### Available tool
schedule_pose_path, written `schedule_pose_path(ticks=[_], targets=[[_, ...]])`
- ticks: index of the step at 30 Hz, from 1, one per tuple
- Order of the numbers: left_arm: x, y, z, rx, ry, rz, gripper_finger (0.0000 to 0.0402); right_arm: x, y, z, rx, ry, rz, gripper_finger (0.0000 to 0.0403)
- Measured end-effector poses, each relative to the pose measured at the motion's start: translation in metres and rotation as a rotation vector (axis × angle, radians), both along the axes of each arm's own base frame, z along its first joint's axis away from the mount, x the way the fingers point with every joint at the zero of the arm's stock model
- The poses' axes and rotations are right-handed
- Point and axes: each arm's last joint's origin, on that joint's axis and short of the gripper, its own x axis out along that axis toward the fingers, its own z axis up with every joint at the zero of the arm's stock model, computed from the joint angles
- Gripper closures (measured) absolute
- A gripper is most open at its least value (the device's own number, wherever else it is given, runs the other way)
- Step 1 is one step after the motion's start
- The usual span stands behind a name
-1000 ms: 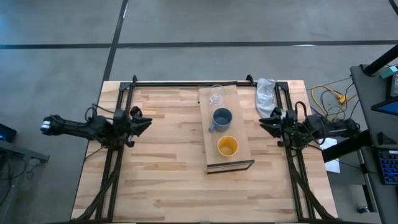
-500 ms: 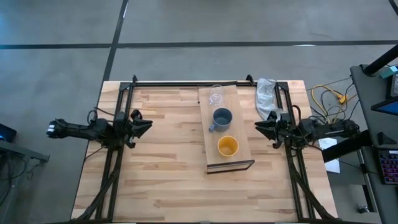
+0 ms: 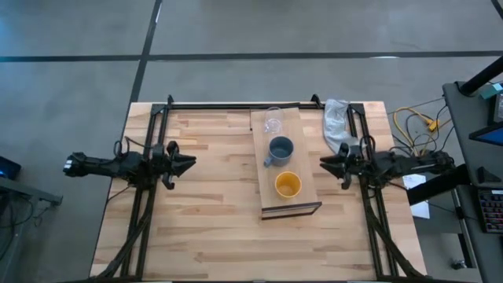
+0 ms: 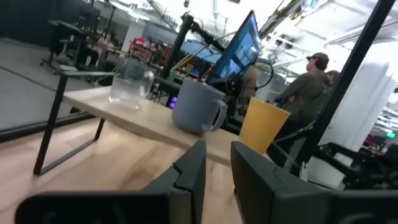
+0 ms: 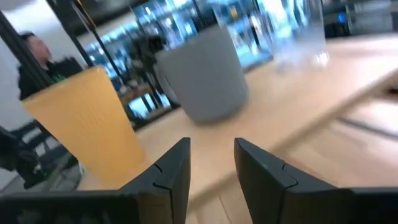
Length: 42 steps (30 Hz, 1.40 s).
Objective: Stack small to large cups/mugs on shelf
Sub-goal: Return to Home Position
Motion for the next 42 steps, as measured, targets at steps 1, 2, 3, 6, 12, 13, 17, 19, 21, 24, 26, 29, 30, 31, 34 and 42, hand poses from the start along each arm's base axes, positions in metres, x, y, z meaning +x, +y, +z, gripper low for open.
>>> schedule_pose_path(ticks=[1, 2, 3, 6, 12, 13, 17, 19, 21, 24, 26, 29, 30, 31, 34, 42], targets=[[0.0, 0.0, 0.0, 0.004, -0.002, 0.002, 0.034, -0.001, 0.0, -0.001, 0.014, 0.022, -0.001, 0.0284], [0.0, 0.0, 0.0, 0.012, 0.006, 0.006, 0.034, -0.001, 0.0, -0.002, 0.025, 0.048, -0.002, 0.0284], [0.0, 0.0, -0.002, 0.024, 0.026, 0.011, 0.034, -0.002, 0.0, -0.003, 0.036, 0.072, -0.003, 0.0284], [0.0, 0.001, -0.006, 0.029, 0.07, 0.054, 0.034, -0.004, -0.001, -0.004, 0.044, 0.127, -0.006, 0.0284], [0.0, 0.005, -0.008, 0.021, 0.103, 0.169, 0.034, -0.009, -0.002, -0.005, 0.027, 0.216, -0.017, 0.0284], [0.0, 0.005, -0.008, 0.021, 0.103, 0.177, 0.034, -0.009, -0.002, -0.007, 0.024, 0.231, -0.017, 0.0284], [0.0, 0.005, -0.008, 0.028, 0.106, 0.18, 0.034, -0.009, -0.002, -0.008, 0.0, 0.244, -0.024, 0.0284], [0.0, 0.005, -0.008, 0.028, 0.108, 0.18, 0.034, -0.009, -0.003, -0.008, -0.012, 0.243, -0.046, 0.0284], [0.0, 0.005, -0.009, 0.029, 0.112, 0.18, 0.034, -0.009, -0.004, -0.008, -0.021, 0.24, -0.073, 0.0284], [0.0, 0.005, -0.01, 0.031, 0.12, 0.18, 0.034, -0.009, -0.004, -0.008, -0.04, 0.236, -0.099, 0.0284], [0.001, 0.005, -0.01, 0.033, 0.128, 0.18, 0.034, -0.008, -0.004, -0.008, -0.038, 0.225, -0.099, 0.0284], [0.002, 0.005, -0.011, 0.035, 0.14, 0.18, 0.034, -0.007, -0.004, -0.007, -0.032, 0.197, -0.098, 0.0284], [0.002, 0.005, -0.011, 0.033, 0.143, 0.18, 0.034, -0.007, -0.004, -0.007, -0.029, 0.185, -0.096, 0.0284], [0.002, 0.004, -0.012, 0.031, 0.144, 0.18, 0.034, -0.006, -0.004, -0.006, -0.026, 0.175, -0.092, 0.0284], [0.003, 0.004, -0.012, 0.031, 0.146, 0.179, 0.034, -0.006, -0.003, -0.006, -0.028, 0.17, -0.09, 0.0284], [0.004, 0.004, -0.013, 0.033, 0.153, 0.179, 0.034, -0.004, -0.003, -0.003, -0.067, 0.132, -0.084, 0.0284]])
